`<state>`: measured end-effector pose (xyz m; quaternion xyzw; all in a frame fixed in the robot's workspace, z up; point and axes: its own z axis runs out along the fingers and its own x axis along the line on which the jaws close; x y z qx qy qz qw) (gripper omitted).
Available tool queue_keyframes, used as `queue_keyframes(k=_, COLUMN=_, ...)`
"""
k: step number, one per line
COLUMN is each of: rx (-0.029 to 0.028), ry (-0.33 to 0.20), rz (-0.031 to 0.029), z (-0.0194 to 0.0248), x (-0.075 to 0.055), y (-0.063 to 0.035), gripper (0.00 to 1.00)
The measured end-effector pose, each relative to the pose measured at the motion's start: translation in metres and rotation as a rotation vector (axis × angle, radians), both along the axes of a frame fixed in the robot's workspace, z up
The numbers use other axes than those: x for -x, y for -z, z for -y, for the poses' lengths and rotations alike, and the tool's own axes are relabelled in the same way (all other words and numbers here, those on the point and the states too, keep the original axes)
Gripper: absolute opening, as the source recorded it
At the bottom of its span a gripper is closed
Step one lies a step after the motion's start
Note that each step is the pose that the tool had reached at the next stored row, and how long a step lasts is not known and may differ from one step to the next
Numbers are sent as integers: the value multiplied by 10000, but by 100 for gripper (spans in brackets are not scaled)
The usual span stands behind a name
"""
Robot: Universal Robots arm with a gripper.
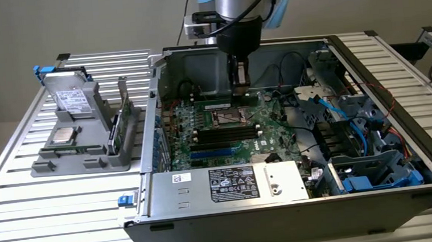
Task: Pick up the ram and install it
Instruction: 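Insert the ram into the slot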
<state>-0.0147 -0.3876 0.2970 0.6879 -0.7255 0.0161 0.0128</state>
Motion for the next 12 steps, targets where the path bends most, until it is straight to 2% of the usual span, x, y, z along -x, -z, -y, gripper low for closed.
queue_keyframes(k=3, rx=39, ry=2, rz=0, z=0, x=0, y=47, gripper=12)
queue_keyframes(k=9, rx=55, ry=3, rz=1, z=0, x=0, y=154, gripper=12)
queue_keyframes(k=12, rx=136, ry=4, rz=2, z=0, x=1, y=186, gripper=12)
